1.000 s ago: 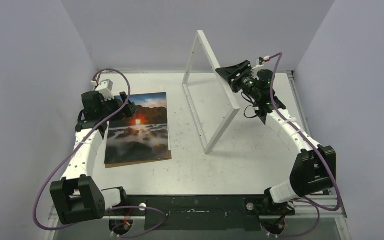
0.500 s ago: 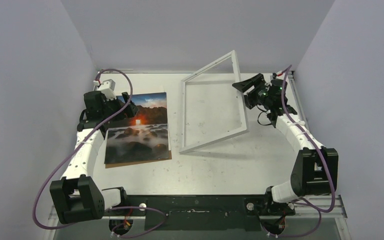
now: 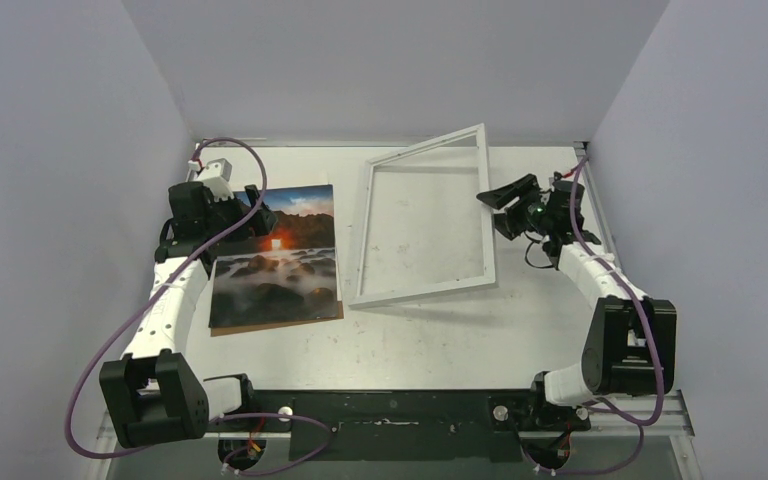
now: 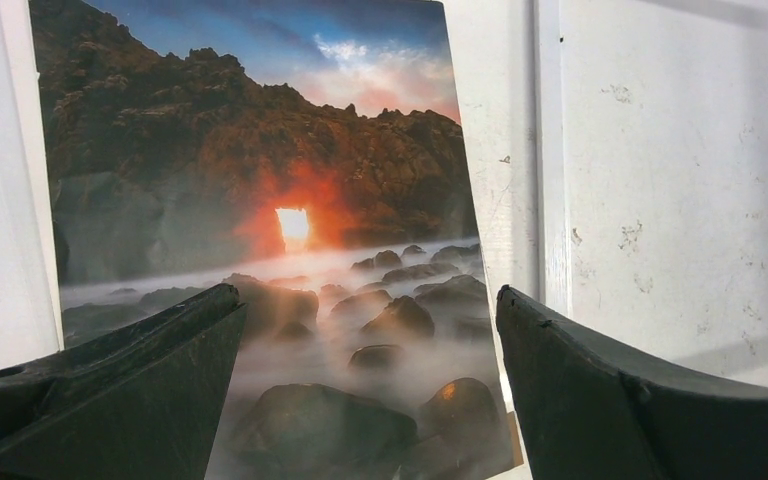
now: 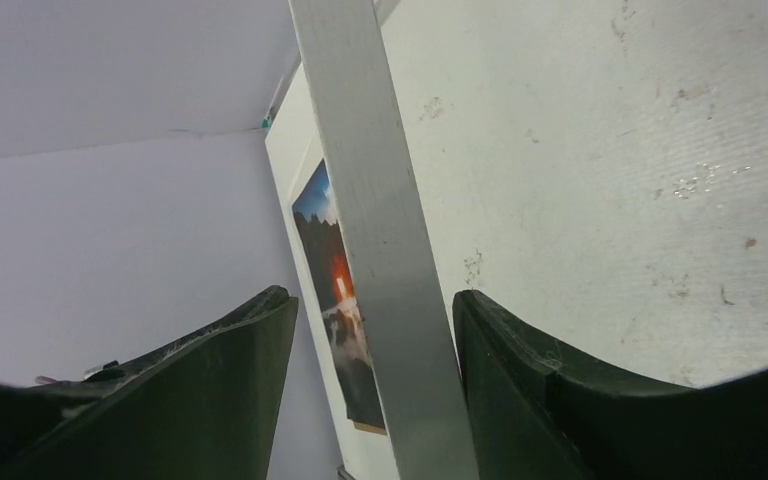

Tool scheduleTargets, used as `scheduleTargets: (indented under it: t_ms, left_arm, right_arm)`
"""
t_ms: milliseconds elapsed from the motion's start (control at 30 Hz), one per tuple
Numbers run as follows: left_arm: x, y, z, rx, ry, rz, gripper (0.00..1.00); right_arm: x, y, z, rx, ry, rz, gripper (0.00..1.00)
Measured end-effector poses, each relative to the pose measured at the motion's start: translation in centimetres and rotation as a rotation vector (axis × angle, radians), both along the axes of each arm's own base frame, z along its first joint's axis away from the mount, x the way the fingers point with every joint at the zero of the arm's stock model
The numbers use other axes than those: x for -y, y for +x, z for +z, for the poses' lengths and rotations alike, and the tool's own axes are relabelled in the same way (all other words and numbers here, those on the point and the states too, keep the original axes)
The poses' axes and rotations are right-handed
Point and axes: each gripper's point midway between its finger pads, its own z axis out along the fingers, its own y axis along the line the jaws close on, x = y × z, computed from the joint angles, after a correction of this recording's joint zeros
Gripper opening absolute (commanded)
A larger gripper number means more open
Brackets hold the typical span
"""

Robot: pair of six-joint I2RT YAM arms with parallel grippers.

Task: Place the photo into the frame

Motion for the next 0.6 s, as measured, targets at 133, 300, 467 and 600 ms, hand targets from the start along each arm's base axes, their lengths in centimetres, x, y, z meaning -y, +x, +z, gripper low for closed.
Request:
scheduleTargets:
  t_ms: [133,300,467,600]
  left_arm:
    - [-0.1,0.0,0.0,0.001,0.009,-0.001,0.96]
    - [-0.1,0.0,-0.3,-0.006,0.019,-0.002,0.96]
    - [-0.3,0.1,-0.4,-0.006,0.036,-0.002,0.96]
    - [-0.4,0.1,-0.4,-0.005,0.043,-0.003,0.96]
  right_arm:
    - [1.6,0.0,-0.2,0.005,-0.003,-0.011,0.59]
    - [2.5,-0.5,-1.5,-0.001,-0.007,-0.014,0.55]
    - [2.4,-1.5,-3.4,-0.028,0.006,-0.008,0.48]
    - [2.3,-2.0,-5.3,-0.06,0.021,-0.009,0.41]
